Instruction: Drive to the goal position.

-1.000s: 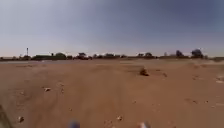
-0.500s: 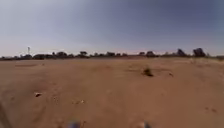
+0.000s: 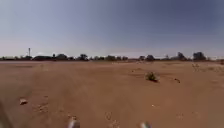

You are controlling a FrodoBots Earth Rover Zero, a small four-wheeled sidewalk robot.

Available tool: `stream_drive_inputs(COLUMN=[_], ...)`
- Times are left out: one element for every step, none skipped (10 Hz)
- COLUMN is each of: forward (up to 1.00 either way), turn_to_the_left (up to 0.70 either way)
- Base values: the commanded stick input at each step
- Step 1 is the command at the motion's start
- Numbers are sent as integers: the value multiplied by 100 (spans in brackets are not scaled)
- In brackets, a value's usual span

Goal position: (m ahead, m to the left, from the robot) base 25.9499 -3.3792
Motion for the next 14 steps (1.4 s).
stream_drive_inputs(forward=[70,70,70,70,70,70,70,70,70,70,70,70,70,70], turn_to_the_left=[0,0,0,0,0,0,0,0,0,0,0,0,0,0])
